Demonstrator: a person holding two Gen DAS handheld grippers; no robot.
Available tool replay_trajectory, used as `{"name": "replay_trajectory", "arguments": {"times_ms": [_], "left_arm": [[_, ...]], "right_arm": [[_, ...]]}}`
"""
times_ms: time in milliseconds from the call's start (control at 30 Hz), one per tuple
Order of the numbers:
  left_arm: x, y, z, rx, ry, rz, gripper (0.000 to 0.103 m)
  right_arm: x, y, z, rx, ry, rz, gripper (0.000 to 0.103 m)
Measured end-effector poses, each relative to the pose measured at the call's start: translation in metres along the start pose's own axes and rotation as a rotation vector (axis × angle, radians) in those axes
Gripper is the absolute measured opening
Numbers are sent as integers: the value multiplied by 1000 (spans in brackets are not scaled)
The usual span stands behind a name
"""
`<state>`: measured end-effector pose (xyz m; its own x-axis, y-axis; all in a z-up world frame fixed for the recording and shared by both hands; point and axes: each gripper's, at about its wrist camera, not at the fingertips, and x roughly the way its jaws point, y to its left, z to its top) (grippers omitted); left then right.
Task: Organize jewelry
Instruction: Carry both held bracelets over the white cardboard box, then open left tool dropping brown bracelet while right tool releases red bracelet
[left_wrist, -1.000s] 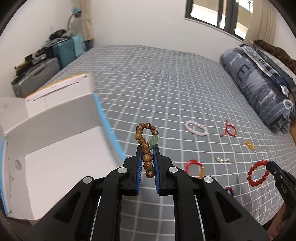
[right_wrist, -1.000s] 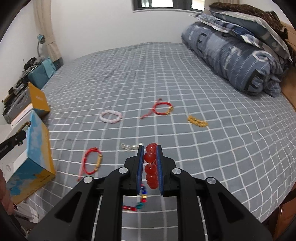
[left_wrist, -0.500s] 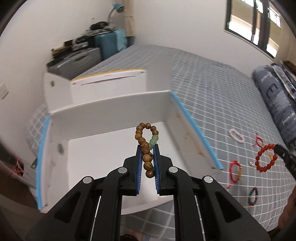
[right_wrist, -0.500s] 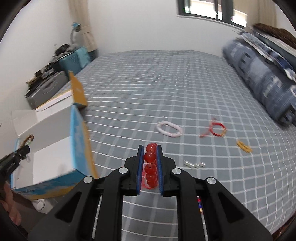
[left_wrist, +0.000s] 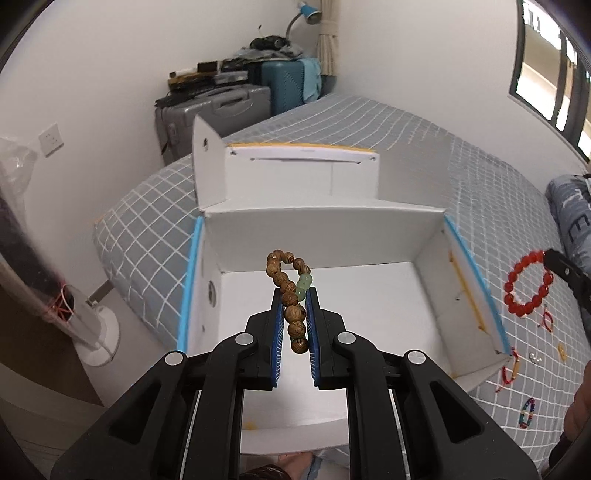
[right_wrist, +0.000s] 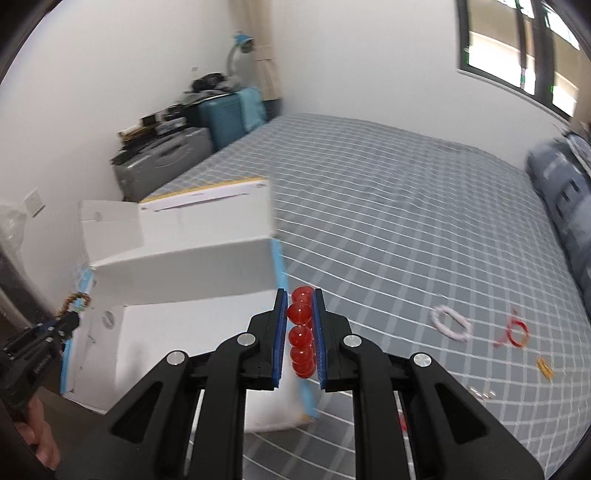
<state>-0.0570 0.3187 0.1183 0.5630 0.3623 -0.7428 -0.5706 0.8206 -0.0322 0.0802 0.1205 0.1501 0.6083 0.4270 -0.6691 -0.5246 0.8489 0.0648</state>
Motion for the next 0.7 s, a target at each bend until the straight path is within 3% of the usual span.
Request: {"name": "replay_trajectory", "arguments": {"times_ms": [133, 300, 700], "left_arm": [[24, 2, -5, 0, 54, 6, 12], [52, 4, -13, -8, 115, 6, 11], [94, 9, -24, -23, 229, 5, 10]], "right_arm": [[21, 28, -1, -38, 15, 50, 12], [63, 53, -16, -80, 94, 73, 13], [122, 61, -48, -83, 282, 40, 13]]}}
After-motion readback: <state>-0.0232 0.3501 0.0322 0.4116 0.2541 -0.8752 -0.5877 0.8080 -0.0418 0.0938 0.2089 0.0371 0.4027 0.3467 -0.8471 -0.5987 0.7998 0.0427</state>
